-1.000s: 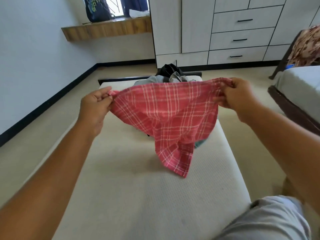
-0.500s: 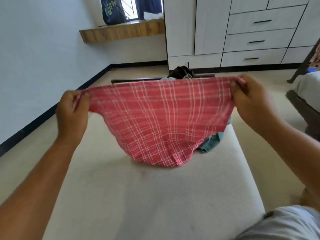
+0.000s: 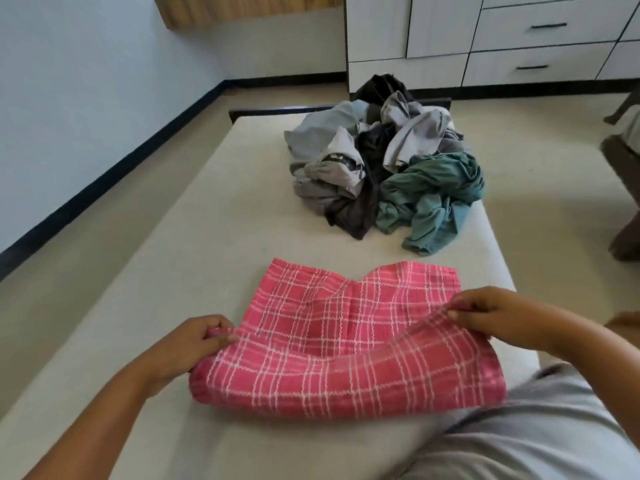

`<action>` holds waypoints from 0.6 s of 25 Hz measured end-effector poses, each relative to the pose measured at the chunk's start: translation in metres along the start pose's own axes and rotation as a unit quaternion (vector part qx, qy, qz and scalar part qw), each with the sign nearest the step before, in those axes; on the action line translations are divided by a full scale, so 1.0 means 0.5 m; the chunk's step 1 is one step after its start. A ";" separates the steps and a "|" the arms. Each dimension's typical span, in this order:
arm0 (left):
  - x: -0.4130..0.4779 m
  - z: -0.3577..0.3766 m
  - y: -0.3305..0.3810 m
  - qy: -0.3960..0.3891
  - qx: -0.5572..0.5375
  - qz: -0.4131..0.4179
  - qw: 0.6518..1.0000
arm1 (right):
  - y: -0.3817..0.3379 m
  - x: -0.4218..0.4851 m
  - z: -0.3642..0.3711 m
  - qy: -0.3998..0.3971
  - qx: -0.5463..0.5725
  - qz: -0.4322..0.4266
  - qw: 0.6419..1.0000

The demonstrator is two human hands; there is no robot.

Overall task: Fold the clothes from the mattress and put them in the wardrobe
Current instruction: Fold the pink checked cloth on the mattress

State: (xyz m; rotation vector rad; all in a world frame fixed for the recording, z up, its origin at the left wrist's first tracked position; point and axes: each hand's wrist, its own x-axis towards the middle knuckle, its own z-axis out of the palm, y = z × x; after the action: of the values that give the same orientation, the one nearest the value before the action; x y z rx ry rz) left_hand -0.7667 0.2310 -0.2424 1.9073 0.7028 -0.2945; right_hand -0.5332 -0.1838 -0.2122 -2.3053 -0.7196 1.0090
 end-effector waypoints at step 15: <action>0.341 0.061 0.067 0.159 0.160 0.081 0.971 | 0.090 0.183 0.016 0.302 0.059 0.163 0.937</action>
State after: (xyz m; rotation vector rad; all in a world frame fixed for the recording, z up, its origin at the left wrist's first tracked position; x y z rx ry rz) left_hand -0.6073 0.2517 -0.3152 2.3379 0.7358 0.0062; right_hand -0.4747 -0.1556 -0.2912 -2.4740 -0.0259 0.3958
